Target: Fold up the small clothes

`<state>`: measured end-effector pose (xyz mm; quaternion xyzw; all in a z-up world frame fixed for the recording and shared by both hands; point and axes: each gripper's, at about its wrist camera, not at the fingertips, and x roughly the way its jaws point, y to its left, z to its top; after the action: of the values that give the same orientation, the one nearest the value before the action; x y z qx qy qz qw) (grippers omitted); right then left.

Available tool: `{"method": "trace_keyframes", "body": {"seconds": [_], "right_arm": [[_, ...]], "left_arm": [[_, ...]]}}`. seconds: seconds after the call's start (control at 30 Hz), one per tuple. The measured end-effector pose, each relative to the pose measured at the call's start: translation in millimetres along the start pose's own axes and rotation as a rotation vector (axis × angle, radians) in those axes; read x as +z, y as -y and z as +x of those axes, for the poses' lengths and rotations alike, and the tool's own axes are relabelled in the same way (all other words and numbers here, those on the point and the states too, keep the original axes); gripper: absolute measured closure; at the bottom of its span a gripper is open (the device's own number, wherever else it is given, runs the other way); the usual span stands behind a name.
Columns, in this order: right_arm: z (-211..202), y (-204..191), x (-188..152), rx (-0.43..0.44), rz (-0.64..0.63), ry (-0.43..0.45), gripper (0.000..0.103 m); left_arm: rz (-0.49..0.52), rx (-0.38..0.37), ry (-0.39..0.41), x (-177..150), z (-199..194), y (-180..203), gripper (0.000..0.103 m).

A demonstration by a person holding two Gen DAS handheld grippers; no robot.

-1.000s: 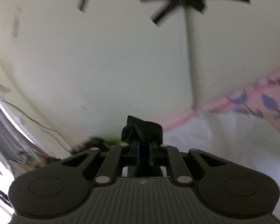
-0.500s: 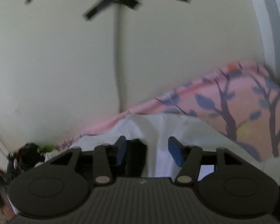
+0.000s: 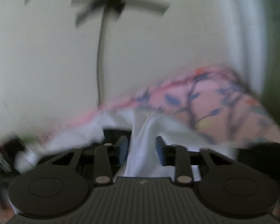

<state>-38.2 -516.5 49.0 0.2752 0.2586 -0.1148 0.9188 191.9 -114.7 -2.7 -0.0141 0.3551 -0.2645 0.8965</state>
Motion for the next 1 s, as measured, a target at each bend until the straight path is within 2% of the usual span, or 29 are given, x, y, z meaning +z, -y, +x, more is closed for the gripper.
{"method": "trace_keyframes", "body": {"seconds": [0.03,0.1,0.17,0.27,0.37,0.47,0.53,0.57,0.6,0.63,0.67,0.7,0.77,0.83,0.9,1.0], "right_arm": [[-22.2,8.3,0.2,0.005,0.031,0.033,0.055],[-68.4,25.6,-7.7,0.003,0.101,0.09,0.05],[-100.9,46.7,-24.4,0.023,0.22,0.111,0.046],[-120.4,75.5,-53.5,0.049,0.384,0.11,0.043],[-120.7,89.2,-72.8,0.058,0.534,0.114,0.041],[-94.3,103.0,-74.9,0.058,0.636,0.107,0.041],[-75.8,109.4,-65.8,-0.012,0.646,0.123,0.042],[-67.7,112.4,-60.0,-0.078,0.628,0.138,0.049],[-61.9,115.0,-54.1,-0.12,0.607,0.165,0.05],[-56.7,118.2,-48.0,-0.138,0.591,0.188,0.059],[-52.2,120.6,-42.0,-0.168,0.578,0.193,0.084],[-46.8,120.3,-34.6,-0.221,0.552,0.188,0.097],[-42.1,117.0,-20.2,-0.263,0.511,0.193,0.099],[-52.3,97.6,-0.2,-0.226,0.474,0.267,0.099],[-66.6,48.3,27.8,-0.186,0.292,0.358,0.099],[-77.5,-44.7,47.7,-0.091,-0.046,0.436,0.098]], "left_arm": [[-0.009,-0.022,0.006,1.3,-0.7,-1.9,0.058],[-0.01,-0.071,0.039,3.0,-13.6,-4.2,0.055],[-0.029,-0.118,0.102,9.1,-23.9,-3.5,0.047],[-0.047,-0.15,0.151,11.8,-36.9,-6.5,0.045],[-0.067,-0.132,0.118,11.0,-30.9,-10.9,0.045],[-0.086,-0.112,0.096,9.3,-24.9,-14.9,0.045],[-0.091,-0.105,0.103,9.3,-24.7,-17.6,0.045],[-0.093,-0.104,0.108,9.2,-24.9,-19.6,0.045],[-0.094,-0.1,0.112,9.8,-24.7,-21.0,0.045],[-0.094,-0.092,0.114,9.6,-25.1,-23.6,0.045],[-0.093,-0.085,0.114,10.0,-24.0,-24.6,0.045],[-0.094,-0.081,0.113,10.5,-23.7,-26.2,0.046],[-0.096,-0.07,0.098,12.0,-18.7,-26.7,0.046],[-0.076,-0.039,0.066,11.8,-11.0,-24.2,0.048],[-0.036,-0.006,0.026,10.5,-1.9,-18.9,0.05],[-0.021,-0.025,0.051,10.9,-4.9,-16.8,0.049]]}}
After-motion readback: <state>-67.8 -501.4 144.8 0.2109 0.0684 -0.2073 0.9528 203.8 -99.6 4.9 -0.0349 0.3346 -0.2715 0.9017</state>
